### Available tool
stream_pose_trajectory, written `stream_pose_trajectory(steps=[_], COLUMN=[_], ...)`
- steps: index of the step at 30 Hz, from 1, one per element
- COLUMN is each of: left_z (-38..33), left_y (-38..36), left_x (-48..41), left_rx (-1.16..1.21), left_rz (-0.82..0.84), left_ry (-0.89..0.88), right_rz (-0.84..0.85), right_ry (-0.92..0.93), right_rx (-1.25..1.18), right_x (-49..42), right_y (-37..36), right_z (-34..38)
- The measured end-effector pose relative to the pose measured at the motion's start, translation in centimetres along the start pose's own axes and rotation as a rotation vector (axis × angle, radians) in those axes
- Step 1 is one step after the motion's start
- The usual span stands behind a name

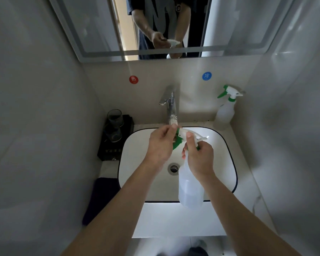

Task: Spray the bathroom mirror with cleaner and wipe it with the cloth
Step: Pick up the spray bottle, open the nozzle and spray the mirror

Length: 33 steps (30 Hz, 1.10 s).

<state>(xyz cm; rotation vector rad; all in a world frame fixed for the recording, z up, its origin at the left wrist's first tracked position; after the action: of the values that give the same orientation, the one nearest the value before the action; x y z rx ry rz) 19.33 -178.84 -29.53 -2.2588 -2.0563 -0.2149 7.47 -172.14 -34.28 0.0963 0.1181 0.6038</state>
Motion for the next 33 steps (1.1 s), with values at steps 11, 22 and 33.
stream_pose_trajectory(steps=[11,22,33], left_z=[0.5,0.1,0.2], left_y=[2.2,1.6,2.7], left_x=[0.3,0.6,1.4], left_rx=[0.143,0.105,0.238], left_rz=[-0.019,-0.111,0.060], left_ry=[0.035,0.008,0.040], right_rz=[0.005,-0.019,-0.024], right_ry=[-0.017,-0.002,0.016], right_rx=[-0.007,0.014,0.034], right_x=[1.0,1.7,1.9], right_y=[-1.5,-1.5,-1.5], right_z=[0.2,0.4,0.6])
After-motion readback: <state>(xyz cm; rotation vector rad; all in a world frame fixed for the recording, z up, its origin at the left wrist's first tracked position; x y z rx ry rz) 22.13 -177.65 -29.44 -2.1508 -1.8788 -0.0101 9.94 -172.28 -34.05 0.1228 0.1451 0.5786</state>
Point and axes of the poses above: each hand's wrist, its own x-axis away from the middle knuckle, its own y-axis out of the back of the hand, z = x × y, the point moved 4 cm from there along -x, towards the middle knuckle, and after that the axes turned 13 degrees about -z, right-handed, at the moved point
